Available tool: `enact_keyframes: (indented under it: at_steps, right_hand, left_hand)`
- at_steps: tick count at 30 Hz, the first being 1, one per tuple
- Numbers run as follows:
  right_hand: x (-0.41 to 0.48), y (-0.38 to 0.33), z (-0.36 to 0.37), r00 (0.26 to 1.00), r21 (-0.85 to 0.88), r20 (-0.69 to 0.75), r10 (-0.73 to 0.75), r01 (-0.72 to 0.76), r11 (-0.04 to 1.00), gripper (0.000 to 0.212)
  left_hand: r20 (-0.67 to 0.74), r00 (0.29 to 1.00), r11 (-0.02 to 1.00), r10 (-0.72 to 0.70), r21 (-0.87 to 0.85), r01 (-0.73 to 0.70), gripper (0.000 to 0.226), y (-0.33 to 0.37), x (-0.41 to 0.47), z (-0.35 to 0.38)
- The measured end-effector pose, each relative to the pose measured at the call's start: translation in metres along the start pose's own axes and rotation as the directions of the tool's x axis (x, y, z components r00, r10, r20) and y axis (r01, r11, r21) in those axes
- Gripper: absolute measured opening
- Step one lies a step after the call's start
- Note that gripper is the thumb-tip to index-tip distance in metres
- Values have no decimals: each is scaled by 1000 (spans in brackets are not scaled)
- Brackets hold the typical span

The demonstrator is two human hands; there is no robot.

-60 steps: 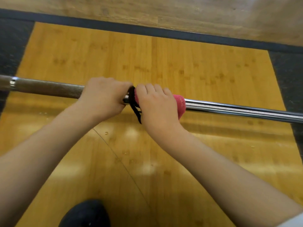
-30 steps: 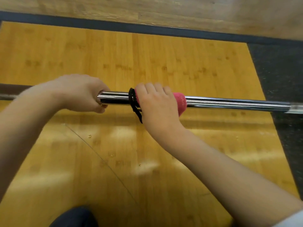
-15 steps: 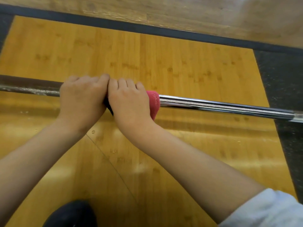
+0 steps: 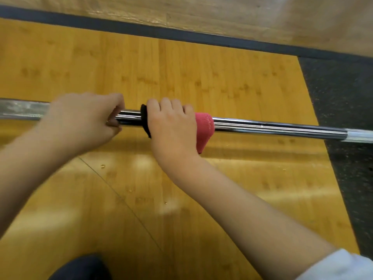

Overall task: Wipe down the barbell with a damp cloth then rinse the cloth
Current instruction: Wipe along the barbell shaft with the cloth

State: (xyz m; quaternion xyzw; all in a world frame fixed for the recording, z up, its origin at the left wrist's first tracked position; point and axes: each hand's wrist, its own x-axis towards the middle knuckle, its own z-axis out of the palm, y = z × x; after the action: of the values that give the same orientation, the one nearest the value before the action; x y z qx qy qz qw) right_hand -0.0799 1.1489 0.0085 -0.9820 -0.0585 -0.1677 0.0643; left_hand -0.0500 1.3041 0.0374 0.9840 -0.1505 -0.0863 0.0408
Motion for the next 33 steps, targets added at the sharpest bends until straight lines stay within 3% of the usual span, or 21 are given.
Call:
enact_keyframes:
  at_steps: [2, 5, 8, 11, 13, 14, 16, 18, 19, 21, 23, 25, 27, 30, 33]
  right_hand:
    - [4, -18, 4, 1000, 31, -1, -2, 3, 1000, 31]
    - [10, -45, 6, 998, 42, 57, 4, -6, 999, 29]
    - [12, -50, 5, 993, 69, 116, -3, -5, 998, 26]
    - [11, -29, -1, 982, 8, 158, -99, 99, 995, 10]
    - [5, -10, -6, 964, 8, 240, -113, 115, 993, 24]
    - [3, 0, -13, 964, 18, 254, -81, 79, 997, 28]
    - [0, 19, -22, 964, -21, 264, -33, 40, 999, 32]
    - [-3, 30, -25, 946, -26, 318, -70, 83, 996, 34]
    - [-3, 33, -28, 942, -20, 324, -82, 94, 995, 33]
    - [-1, 30, -24, 943, -68, 327, -55, 82, 994, 28]
    - [1, 20, -18, 964, -147, 265, -7, 47, 988, 22]
    - [1, 8, -12, 993, -127, 111, 34, -19, 992, 21]
    - [1, -5, -2, 1000, -52, -8, 16, -16, 999, 35]
    - [6, -32, 2, 1000, 20, -25, -15, 15, 1000, 31]
    - [9, -39, 7, 999, 30, -9, -41, 41, 999, 30]
  left_hand:
    - [-262, 962, 995, 81, 70, -64, 23, 6, -19, 14]
    - [-393, 916, 992, 76, 126, -28, 8, 9, -18, 21]
    - [-417, 906, 991, 74, 128, -21, 16, 11, -14, 16]
    - [-367, 929, 993, 42, 115, 0, 22, 11, -10, 16]
    - [-321, 947, 993, 14, 117, 25, 21, 10, -6, 16]
    - [-270, 963, 990, 6, 135, 32, 19, 9, -2, 14]
    - [40, 999, 997, -22, 80, 19, 16, 4, 10, 4]
    - [399, 917, 999, 6, -41, 12, 21, -3, 28, -13]
    - [500, 865, 994, 43, -105, 12, 21, -4, 34, -20]
    - [547, 833, 985, 85, -172, 12, 21, -5, 36, -24]
    - [437, 899, 994, 31, -110, 19, 21, -5, 27, -18]
    - [69, 997, 999, 30, -26, -29, 19, -4, 8, -4]
    - [-247, 963, 994, 108, 16, -107, 14, -2, -10, 10]
    - [-387, 915, 989, 117, 131, -71, 5, 5, -19, 25]
    - [-439, 894, 987, 85, 161, -15, 17, 7, -14, 24]
